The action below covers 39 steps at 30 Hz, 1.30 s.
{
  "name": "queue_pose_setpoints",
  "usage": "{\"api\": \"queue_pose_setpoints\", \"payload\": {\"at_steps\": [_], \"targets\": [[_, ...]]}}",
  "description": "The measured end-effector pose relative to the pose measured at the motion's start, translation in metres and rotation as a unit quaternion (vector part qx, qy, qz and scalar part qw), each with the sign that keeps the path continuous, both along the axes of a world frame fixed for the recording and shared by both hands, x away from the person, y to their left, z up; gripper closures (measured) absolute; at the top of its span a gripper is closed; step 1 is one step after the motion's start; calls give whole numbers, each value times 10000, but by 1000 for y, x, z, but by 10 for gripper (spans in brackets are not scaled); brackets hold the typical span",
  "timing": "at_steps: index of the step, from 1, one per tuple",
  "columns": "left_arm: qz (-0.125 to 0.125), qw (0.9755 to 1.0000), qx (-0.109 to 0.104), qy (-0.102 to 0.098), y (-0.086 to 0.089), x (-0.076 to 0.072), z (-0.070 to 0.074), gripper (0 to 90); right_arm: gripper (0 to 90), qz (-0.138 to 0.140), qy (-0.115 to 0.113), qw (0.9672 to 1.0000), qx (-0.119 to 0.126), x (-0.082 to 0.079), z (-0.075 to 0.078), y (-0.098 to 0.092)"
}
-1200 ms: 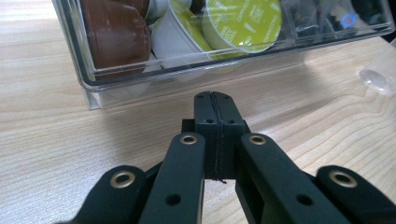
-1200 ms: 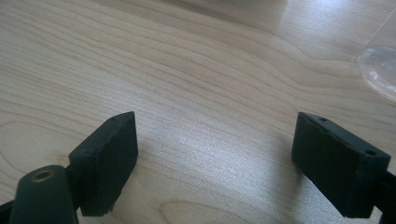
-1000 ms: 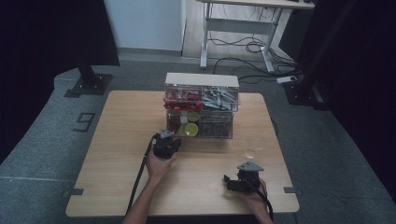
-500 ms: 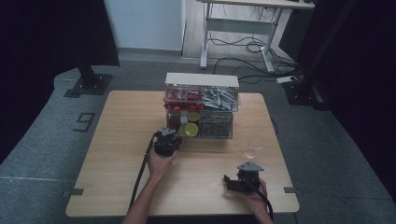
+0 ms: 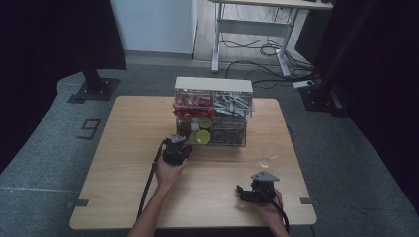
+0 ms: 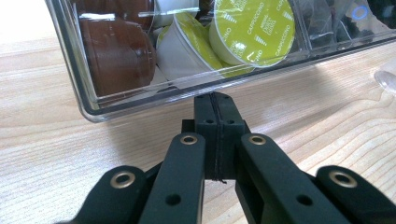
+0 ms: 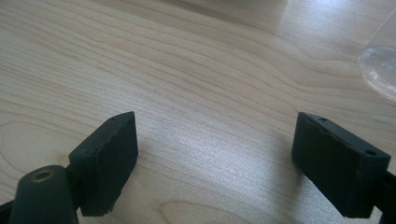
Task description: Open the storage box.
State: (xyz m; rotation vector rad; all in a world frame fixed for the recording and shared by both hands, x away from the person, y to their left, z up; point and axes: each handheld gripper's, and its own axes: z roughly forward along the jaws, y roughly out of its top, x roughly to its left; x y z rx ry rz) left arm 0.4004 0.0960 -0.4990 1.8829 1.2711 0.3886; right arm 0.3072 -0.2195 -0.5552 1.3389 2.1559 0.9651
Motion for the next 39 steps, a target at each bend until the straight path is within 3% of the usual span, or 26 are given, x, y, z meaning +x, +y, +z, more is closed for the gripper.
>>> {"api": "queue_pose_setpoints", "payload": {"at_steps": [30, 39], "targets": [[-33, 9999, -69, -77, 0, -6, 7, 900, 144, 0, 0, 10000, 0, 0, 0, 0], [-25, 9996, -77, -266, 0, -8, 19, 900, 144, -1, 1, 10000, 1, 0, 0, 0]]}}
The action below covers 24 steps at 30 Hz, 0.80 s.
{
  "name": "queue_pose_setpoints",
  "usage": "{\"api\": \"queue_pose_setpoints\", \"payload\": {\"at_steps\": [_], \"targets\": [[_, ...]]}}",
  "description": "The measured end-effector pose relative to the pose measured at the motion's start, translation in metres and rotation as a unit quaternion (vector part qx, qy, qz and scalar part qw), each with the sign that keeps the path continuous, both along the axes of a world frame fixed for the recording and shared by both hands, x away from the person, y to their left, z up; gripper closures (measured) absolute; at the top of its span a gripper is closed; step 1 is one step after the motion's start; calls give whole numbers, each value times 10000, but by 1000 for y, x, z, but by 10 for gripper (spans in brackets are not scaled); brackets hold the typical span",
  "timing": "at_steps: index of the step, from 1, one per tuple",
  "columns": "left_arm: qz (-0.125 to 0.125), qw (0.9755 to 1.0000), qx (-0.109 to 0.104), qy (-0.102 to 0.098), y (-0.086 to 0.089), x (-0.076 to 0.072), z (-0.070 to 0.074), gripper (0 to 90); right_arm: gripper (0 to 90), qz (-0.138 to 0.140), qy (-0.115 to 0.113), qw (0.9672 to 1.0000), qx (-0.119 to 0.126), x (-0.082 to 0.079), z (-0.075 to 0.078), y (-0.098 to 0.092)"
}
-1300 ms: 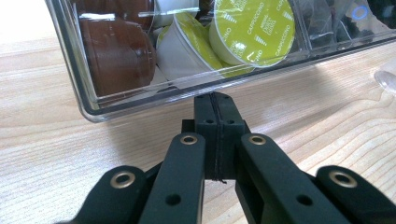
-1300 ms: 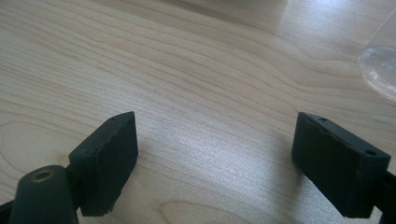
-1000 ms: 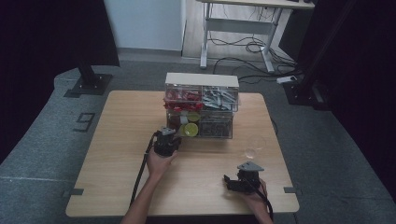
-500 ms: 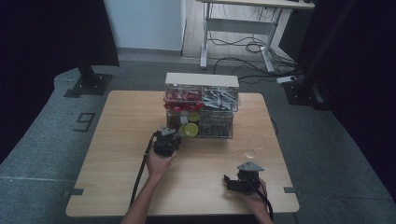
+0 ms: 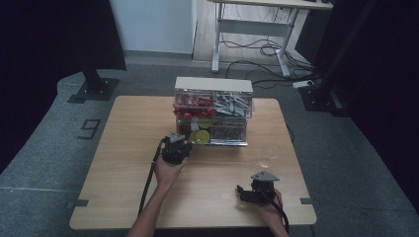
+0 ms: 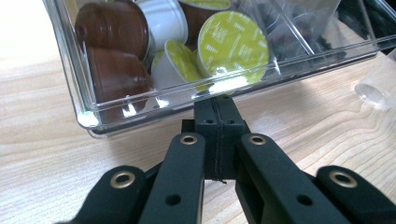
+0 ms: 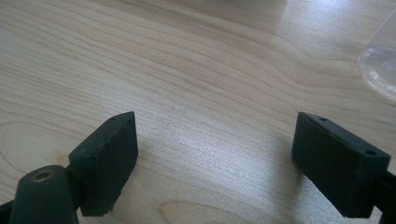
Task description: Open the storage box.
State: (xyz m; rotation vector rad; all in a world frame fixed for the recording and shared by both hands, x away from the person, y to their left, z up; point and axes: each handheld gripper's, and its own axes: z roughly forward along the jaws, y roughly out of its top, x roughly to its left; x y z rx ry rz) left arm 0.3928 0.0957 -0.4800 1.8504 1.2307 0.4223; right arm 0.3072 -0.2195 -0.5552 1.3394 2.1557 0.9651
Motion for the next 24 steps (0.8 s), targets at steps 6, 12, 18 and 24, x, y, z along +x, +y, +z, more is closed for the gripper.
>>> {"api": "queue_pose_setpoints", "payload": {"at_steps": [6, 12, 18, 24], "targets": [[-2, 10000, -65, -8, 0, -1, 4, 900, 144, 0, -1, 10000, 0, 0, 0, 0], [-17, 10000, -23, -34, -1, 0, 11, 900, 144, 8, -8, 10000, -4, 0, 0, 0], [-8, 9999, -16, -101, -1, 0, 18, 900, 144, 11, -11, 10000, -5, 0, 0, 0], [-19, 10000, -12, -90, -3, 2, 18, 900, 144, 9, -11, 10000, -7, 0, 0, 0]]}}
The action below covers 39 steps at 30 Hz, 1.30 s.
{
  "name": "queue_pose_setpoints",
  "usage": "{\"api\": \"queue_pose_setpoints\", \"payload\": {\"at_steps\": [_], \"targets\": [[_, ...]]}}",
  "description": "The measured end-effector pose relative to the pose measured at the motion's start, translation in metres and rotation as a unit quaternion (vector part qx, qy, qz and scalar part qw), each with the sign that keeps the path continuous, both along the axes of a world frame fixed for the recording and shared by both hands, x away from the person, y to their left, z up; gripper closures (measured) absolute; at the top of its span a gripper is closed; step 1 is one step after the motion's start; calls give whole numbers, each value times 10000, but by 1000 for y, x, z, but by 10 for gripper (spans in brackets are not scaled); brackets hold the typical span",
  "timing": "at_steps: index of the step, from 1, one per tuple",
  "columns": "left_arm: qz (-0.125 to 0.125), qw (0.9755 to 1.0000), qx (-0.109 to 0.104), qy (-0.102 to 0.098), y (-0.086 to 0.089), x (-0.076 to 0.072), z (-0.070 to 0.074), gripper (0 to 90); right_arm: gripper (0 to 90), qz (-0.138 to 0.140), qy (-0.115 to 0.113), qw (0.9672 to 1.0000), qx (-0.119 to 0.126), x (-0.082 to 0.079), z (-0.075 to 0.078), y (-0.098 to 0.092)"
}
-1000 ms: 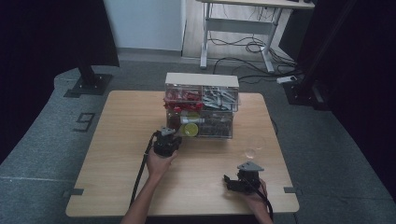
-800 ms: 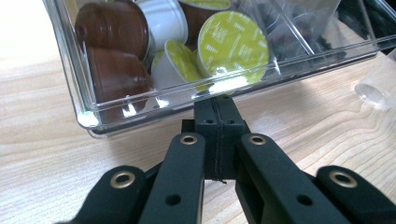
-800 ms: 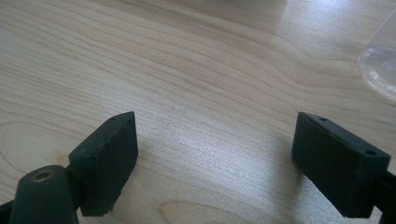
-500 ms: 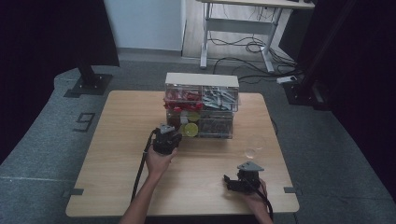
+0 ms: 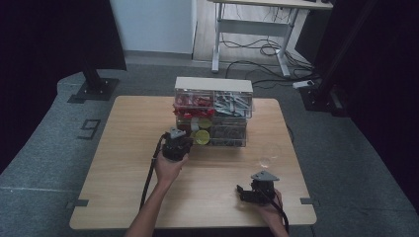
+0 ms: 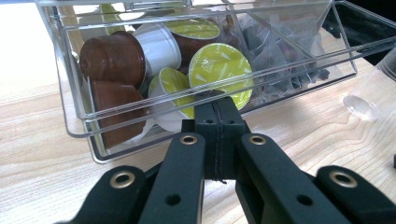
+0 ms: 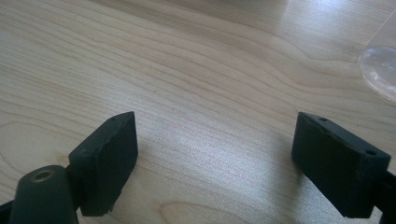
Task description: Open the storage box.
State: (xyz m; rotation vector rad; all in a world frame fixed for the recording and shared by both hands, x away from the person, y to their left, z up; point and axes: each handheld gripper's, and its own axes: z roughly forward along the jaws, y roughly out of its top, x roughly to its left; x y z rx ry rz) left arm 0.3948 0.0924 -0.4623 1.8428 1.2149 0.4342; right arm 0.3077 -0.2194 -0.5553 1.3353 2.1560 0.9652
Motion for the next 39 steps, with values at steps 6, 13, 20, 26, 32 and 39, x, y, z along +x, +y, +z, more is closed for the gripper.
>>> {"api": "queue_pose_setpoints", "payload": {"at_steps": [6, 13, 20, 26, 32, 39], "targets": [[0, 10000, -15, -47, 0, 1, 6, 900, 144, -5, 8, 10000, 5, 0, 0, 0], [6, 10000, -28, -55, 1, 3, 10, 900, 144, -6, 8, 10000, 5, 0, 0, 0], [44, 10000, 4, -70, 2, 6, 13, 900, 144, -5, 7, 10000, 5, 0, 0, 0], [75, 9999, -2, -134, 2, 7, 17, 900, 144, -6, 9, 10000, 6, 0, 0, 0], [92, 9998, -2, -170, 2, 9, 22, 900, 145, -4, 9, 10000, 11, 0, 0, 0], [114, 9997, -45, -216, 1, 12, 29, 900, 145, 2, 6, 10000, 9, 0, 0, 0]]}}
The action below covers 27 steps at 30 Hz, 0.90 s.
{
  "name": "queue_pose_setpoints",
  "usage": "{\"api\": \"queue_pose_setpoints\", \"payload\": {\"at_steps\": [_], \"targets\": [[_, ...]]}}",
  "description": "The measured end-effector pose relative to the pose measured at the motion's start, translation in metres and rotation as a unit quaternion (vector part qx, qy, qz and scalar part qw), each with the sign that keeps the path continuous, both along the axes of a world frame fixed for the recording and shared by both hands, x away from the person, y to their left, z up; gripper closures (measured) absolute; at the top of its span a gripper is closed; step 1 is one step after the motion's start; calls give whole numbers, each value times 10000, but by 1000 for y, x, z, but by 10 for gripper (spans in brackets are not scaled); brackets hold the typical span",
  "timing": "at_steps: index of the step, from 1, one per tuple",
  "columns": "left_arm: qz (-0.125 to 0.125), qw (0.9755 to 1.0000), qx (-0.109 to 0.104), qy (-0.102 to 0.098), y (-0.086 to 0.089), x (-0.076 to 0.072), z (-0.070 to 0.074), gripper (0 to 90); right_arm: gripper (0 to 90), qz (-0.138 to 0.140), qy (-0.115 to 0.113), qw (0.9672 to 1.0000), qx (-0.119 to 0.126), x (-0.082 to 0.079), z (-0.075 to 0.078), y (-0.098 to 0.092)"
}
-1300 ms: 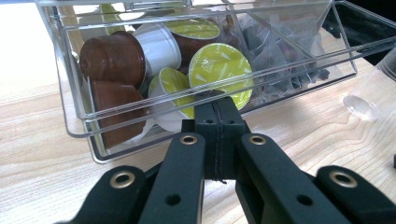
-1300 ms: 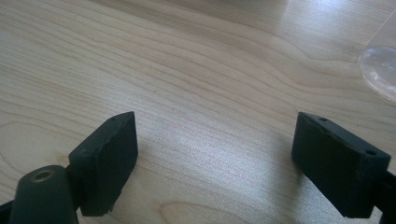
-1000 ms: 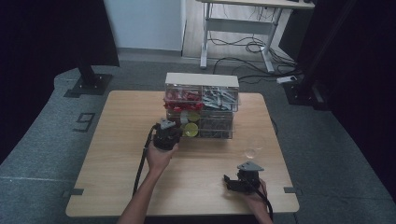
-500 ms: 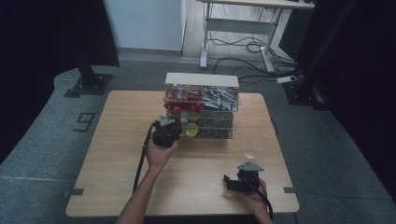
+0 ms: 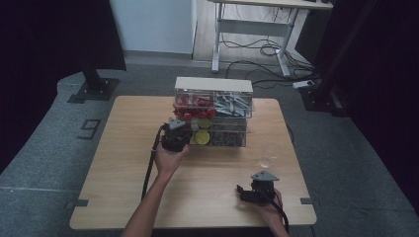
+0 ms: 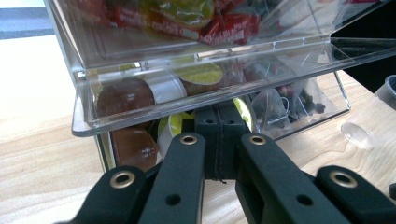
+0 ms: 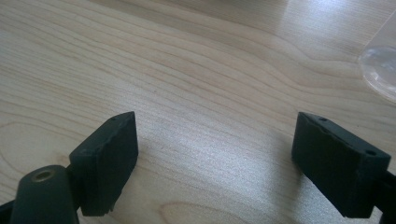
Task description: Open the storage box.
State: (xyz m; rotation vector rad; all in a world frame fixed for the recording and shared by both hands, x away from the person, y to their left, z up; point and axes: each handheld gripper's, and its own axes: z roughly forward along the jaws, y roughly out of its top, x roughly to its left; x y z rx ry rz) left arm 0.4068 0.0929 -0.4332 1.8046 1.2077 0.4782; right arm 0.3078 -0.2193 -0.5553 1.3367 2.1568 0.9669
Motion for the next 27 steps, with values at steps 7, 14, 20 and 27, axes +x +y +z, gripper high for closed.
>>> {"api": "queue_pose_setpoints", "payload": {"at_steps": [7, 14, 20, 27], "targets": [[10, 10000, -24, -35, -1, 3, 5, 900, 145, -4, 1, 10000, 0, 0, 0, 0], [36, 10000, -65, -59, 0, 5, 8, 900, 145, -1, 0, 10000, 2, 0, 0, 0], [43, 9999, -75, -50, -2, 7, 9, 900, 146, -2, 2, 10000, 0, 0, 0, 0], [60, 9999, -78, -83, -4, 9, 12, 900, 146, 1, -4, 10000, -3, 0, 0, 0]]}}
